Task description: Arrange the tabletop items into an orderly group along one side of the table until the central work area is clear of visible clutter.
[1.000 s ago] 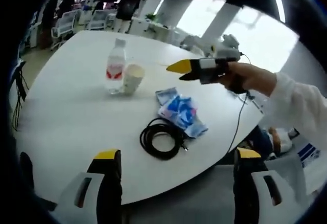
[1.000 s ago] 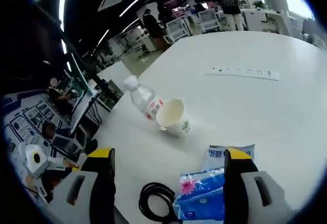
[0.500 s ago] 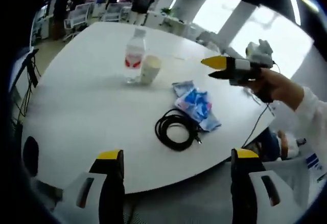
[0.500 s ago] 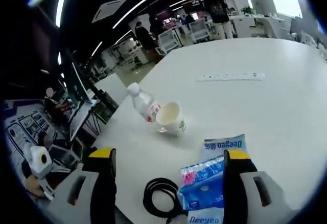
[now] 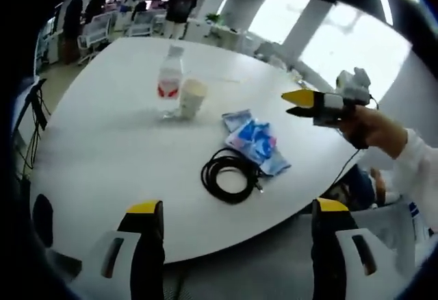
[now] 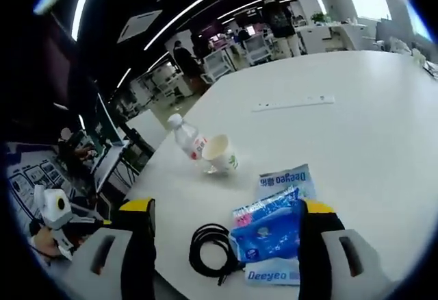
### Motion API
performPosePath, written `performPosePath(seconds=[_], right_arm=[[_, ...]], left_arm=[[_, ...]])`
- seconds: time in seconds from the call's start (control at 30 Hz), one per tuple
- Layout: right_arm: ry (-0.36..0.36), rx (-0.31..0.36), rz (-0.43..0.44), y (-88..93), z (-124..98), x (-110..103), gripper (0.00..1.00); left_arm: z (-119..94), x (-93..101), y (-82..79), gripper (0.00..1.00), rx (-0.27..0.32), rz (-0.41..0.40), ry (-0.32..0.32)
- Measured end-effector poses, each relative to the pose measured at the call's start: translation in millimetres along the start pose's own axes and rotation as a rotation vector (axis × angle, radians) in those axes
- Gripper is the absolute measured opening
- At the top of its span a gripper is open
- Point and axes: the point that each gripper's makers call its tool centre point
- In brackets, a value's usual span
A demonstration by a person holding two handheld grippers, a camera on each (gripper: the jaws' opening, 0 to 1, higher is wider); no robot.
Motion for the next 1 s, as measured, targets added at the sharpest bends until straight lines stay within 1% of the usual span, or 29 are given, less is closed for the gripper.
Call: performPosePath(seconds=[0.1,0.13,0.2,0.23,0.27,0.33,0.4,0.47,0.57,0.7,0.77,0.83,0.93,1.0], right_arm=[[-0.012,0.0,0.003,6.1,-8.6,3.4,0.85],[-0.01,0.0,0.007,9.1,-13.9,5.3,0.85],[-0.028,-0.007,0.002,12.2,-19.3,5.2,0.85],[-0.038,-0.018,-0.019,14.1,-21.9,7.0,0.85],[-0.037,-0.028,-0.035,14.5,-23.0,11.0,0.85],[-0.035,-0.029,-0.046,14.6,-28.6,16.2,0.84],[-0.052,-0.025,-0.025,10.3,-32.8,22.3,0.84],[-0.057,-0.02,-0.029,6.6,-37.8,27.3,0.84],[-0.064,-0.017,-0.038,3.5,-41.4,34.9,0.84],[-0.058,-0.004,-0.014,0.9,-46.4,47.2,0.84],[-0.059,-0.001,-0.009,0.8,-49.3,50.2,0.84],[-0.057,0.006,-0.003,0.9,-51.4,54.0,0.83],[-0.056,0.015,0.014,3.4,-52.1,58.9,0.83],[-0.056,0.013,0.021,7.4,-52.7,60.0,0.82]], left_arm=[[-2.7,5.7,-5.1,0.86,0.029,-0.006,0.02],[-2.1,6.7,-4.1,0.86,0.027,-0.004,0.019],[-0.3,8.7,1.3,0.86,-0.008,0.04,0.032],[2.4,6.3,2.7,0.85,-0.024,0.065,0.033],[2.8,5.4,1.8,0.85,-0.025,0.076,0.027],[2.4,5.2,-3.3,0.85,-0.012,0.096,0.02],[0.8,5.2,-7.8,0.85,-0.011,0.096,0.019],[-2.0,4.7,-15.7,0.85,-0.011,0.105,0.018],[-3.9,-1.9,-31.9,0.85,-0.003,0.129,-0.005],[-1.0,-5.3,-44.2,0.84,0.008,0.117,-0.012],[1.1,-4.0,-46.5,0.84,0.0,0.111,-0.015],[3.3,-1.9,-47.9,0.84,-0.002,0.128,-0.013],[8.1,-3.7,-45.2,0.84,-0.018,0.127,-0.008],[10.2,-6.1,-42.6,0.83,-0.027,0.111,-0.008]])
Point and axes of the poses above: the point that each gripper's makers call its tool centre point, and the gripper's own axes: z roughly forward along the fingers, x roughly to its right, y roughly out of its underside, and after that the axes turned 6 degrees about z, right-handed
